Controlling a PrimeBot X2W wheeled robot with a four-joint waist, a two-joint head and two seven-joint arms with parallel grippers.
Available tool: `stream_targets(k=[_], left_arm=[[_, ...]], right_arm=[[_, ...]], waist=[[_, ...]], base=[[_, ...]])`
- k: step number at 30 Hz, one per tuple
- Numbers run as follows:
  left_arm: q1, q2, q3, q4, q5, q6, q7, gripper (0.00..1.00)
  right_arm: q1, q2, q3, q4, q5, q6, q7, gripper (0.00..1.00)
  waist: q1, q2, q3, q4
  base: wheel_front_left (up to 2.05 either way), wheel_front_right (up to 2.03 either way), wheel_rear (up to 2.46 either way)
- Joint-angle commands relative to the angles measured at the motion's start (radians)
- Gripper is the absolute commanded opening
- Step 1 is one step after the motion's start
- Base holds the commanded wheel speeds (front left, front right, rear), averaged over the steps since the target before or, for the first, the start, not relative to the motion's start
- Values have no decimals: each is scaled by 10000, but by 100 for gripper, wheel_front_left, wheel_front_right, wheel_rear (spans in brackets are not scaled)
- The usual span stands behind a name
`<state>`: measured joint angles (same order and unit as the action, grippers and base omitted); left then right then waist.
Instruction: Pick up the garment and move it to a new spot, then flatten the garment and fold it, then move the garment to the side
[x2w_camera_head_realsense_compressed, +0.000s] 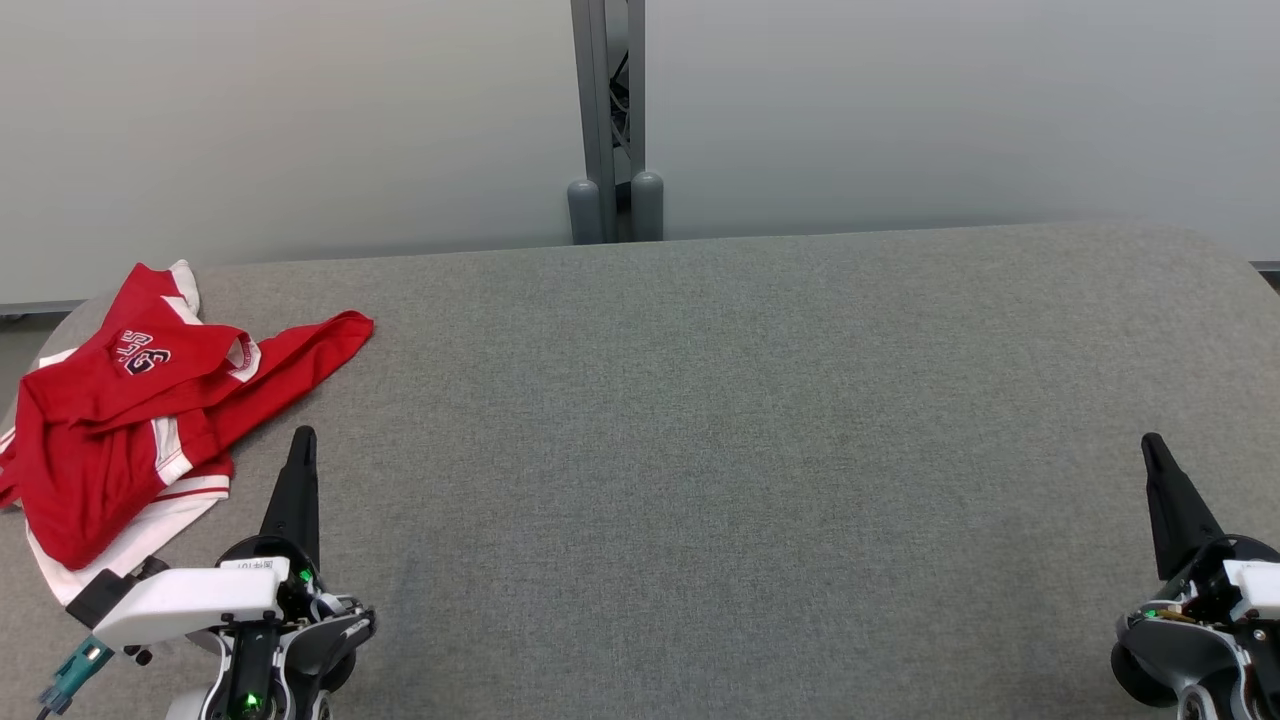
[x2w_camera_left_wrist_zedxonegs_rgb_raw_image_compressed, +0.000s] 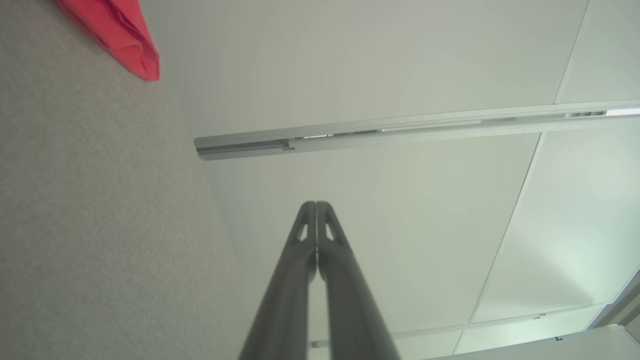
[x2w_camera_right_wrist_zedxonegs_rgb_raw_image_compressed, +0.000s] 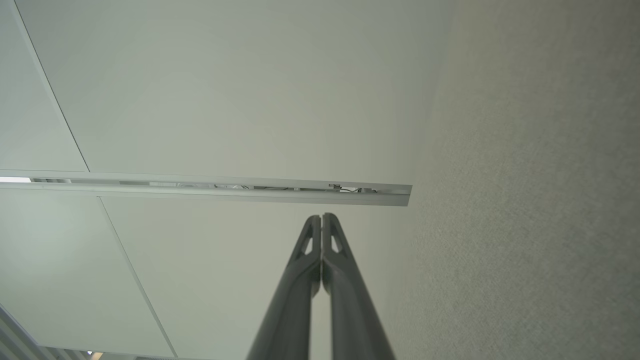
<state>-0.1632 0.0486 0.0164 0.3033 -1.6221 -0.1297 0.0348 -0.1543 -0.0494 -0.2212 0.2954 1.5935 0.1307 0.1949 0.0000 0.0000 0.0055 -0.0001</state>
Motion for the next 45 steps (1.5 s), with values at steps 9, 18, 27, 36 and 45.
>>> stream_targets(k=[9,18,27,36,45], left_arm=[[-138,38,16,-7,-15,-37,0,0],[-138,38,16,-7,-15,-37,0,0],[-138,38,16,-8,-15,-37,0,0],[-138,38,16,-8,-15,-37,-1,0],[-138,38,14,-8,-15,-37,-1,0]], right_arm=[[-51,-32,-22,7,-44,0,45,0],[-51,-32,-22,7,-44,0,45,0],[-51,-32,-22,7,-44,0,45,0],[-51,-32,-22,7,-44,0,45,0],[-51,-33,-21,7,-44,0,45,0]], waist=[[0,0,0,0],[0,0,0,0],[0,0,0,0],[0,0,0,0],[0,0,0,0]], base=[[0,0,0],[0,0,0],[0,0,0],[0,0,0],[0,0,0]])
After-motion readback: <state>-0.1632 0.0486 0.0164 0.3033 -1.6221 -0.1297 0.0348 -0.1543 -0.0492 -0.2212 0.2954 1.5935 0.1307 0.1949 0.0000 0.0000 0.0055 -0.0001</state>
